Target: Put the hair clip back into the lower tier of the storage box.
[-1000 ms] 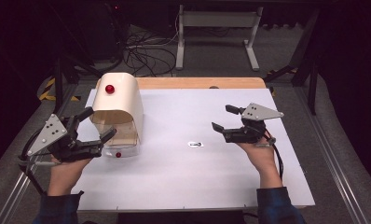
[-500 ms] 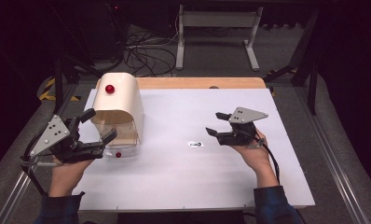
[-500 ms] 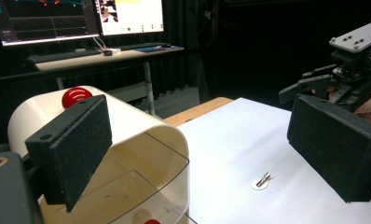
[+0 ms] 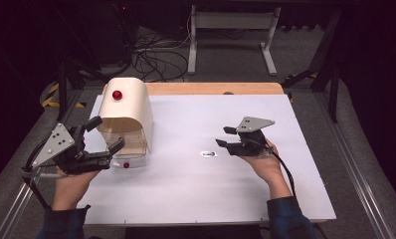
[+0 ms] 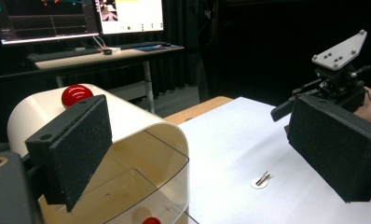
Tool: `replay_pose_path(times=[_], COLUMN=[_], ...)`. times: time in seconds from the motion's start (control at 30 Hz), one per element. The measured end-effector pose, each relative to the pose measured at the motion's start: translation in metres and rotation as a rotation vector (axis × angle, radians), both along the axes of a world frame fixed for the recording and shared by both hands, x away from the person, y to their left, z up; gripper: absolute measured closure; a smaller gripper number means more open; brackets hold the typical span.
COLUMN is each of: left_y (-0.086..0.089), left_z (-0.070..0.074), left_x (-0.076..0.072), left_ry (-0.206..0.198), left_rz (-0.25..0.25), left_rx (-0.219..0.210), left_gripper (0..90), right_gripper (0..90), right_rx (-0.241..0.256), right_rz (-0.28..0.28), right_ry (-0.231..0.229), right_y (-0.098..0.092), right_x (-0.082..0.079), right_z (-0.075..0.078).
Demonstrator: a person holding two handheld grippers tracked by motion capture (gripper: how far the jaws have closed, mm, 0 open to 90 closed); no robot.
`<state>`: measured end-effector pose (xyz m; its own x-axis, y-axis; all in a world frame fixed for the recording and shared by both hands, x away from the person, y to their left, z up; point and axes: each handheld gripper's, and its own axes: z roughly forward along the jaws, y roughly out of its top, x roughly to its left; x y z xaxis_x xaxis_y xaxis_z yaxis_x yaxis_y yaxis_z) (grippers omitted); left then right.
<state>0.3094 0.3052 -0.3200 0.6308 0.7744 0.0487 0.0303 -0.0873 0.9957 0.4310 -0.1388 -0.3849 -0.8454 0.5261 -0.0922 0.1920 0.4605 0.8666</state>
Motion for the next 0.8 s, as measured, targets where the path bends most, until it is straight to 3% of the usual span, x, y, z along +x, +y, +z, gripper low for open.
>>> replay_pose_path(times=[0.8], left_y=[0.003], left_z=[0.000], left_x=[-0.001], left_ry=[-0.004], left_rz=[0.009], left_rx=[-0.006], left_gripper=[7.4], right_gripper=[58.3], right_rx=[-0.076], right_rz=[0.023], right_ry=[0.073], right_y=[0.013], right_x=[0.013], right_z=[-0.026])
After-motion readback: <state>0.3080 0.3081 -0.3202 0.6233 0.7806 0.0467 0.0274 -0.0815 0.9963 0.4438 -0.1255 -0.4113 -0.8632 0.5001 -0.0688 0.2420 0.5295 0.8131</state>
